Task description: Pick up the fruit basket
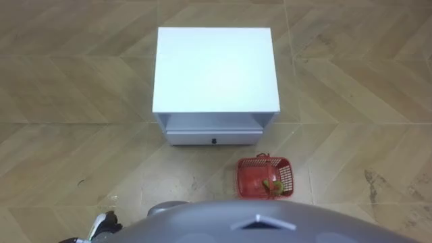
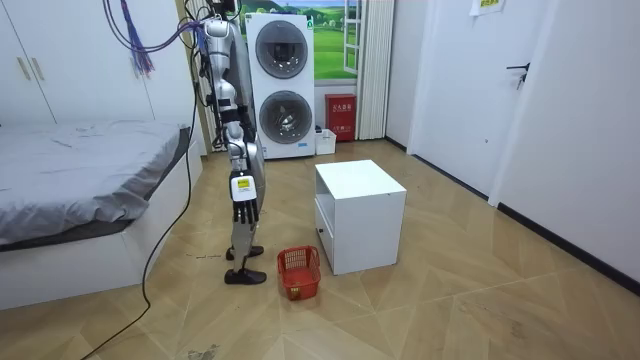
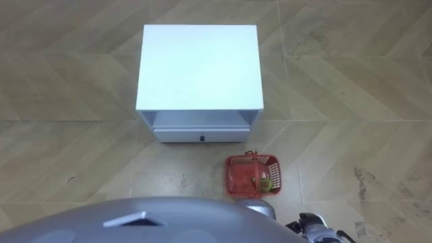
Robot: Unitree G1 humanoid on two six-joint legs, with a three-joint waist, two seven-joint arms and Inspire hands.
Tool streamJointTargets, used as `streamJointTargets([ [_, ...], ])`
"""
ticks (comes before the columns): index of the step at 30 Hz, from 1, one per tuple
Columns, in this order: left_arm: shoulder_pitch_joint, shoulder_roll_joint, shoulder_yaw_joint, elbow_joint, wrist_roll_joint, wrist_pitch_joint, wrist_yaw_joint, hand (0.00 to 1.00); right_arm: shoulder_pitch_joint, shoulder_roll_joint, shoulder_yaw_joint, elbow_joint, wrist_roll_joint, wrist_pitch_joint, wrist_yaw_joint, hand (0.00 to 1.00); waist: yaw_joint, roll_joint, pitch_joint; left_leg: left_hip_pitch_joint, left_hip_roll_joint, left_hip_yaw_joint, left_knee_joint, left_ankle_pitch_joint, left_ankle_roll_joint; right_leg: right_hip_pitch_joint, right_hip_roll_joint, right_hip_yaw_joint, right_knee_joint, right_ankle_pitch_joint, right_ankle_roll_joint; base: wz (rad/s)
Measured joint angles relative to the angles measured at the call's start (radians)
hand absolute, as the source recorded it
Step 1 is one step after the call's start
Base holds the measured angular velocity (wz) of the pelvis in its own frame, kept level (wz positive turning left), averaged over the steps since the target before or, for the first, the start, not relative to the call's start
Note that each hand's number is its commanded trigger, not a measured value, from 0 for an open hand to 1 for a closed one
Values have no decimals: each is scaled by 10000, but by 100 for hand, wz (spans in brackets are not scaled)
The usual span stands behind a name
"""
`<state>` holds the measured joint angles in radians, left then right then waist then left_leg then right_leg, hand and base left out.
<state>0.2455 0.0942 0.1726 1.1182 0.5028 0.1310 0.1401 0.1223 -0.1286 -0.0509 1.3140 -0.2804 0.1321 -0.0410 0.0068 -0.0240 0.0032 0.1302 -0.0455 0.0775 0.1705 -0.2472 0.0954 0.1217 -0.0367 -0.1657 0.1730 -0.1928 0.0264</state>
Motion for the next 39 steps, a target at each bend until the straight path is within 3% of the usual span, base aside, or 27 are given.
streamJointTargets([
  [8,-3,-14,0,-3,8,1,13,0,-51,0,-1,18,49,1,-3,0,1,18,-35,2,0,-10,-2,0,0,8,-3,-10,-1,0,0,0],
  [20,11,-31,25,1,9,-71,43,0,-46,-1,-31,17,49,-84,51,0,13,-13,-6,-8,2,-10,-5,0,0,1,-3,-14,-6,0,0,0],
  [39,21,-121,27,26,1,-51,217,0,-28,0,-28,39,45,-64,80,0,8,-44,-40,-39,-9,-95,-4,0,1,6,-4,-25,0,0,0,1],
])
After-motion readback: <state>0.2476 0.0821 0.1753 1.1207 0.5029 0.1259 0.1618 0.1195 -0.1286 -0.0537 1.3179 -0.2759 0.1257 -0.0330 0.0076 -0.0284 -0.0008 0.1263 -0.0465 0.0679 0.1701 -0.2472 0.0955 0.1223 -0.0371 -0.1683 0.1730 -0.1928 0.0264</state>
